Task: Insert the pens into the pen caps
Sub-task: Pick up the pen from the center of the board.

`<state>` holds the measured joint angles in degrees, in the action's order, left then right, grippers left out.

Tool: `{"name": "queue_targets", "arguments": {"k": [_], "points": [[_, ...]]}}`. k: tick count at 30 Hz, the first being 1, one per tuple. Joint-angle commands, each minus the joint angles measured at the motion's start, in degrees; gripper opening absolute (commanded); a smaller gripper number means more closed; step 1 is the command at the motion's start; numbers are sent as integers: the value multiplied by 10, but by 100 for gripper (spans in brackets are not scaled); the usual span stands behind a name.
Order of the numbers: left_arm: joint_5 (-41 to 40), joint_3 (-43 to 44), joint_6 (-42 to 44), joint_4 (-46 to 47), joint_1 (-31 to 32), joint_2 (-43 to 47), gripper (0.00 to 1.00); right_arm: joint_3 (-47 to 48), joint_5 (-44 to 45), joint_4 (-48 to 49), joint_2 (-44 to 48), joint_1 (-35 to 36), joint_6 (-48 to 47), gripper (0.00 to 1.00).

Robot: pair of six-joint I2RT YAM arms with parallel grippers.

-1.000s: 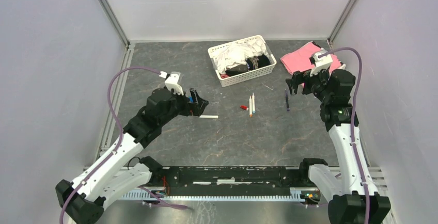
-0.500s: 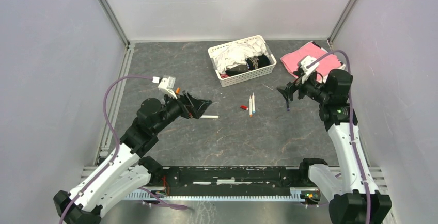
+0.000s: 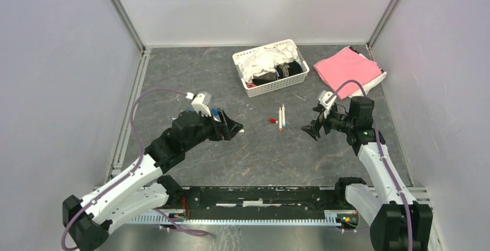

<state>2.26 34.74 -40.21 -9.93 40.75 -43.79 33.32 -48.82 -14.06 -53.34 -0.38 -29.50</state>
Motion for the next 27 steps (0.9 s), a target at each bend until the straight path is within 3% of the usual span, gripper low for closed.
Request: {"name": "queue_targets", "arguments": {"k": [1, 7, 13, 16, 19, 23, 27], "points": [[-163, 58, 26, -111, 48, -46, 90, -17, 21, 40, 26, 0, -22, 98], [-291, 156, 43, -183, 109, -206, 86, 2, 42, 11, 13, 1, -37, 96], [-288, 167, -12, -103, 111, -297, 80, 3, 36, 2, 19, 0, -39, 94], [-311, 168, -66, -76, 110, -327, 70, 3, 30, 2, 20, 1, -37, 94], [-366, 211, -145, -136, 101, -377, 54, 3, 27, 2, 18, 1, -34, 94], [-398, 301, -229, -266, 97, -456, 53, 3, 30, 2, 19, 1, -32, 94], [-392, 322, -290, -304, 97, -498, 52, 3, 36, 5, 18, 1, -29, 94]]}}
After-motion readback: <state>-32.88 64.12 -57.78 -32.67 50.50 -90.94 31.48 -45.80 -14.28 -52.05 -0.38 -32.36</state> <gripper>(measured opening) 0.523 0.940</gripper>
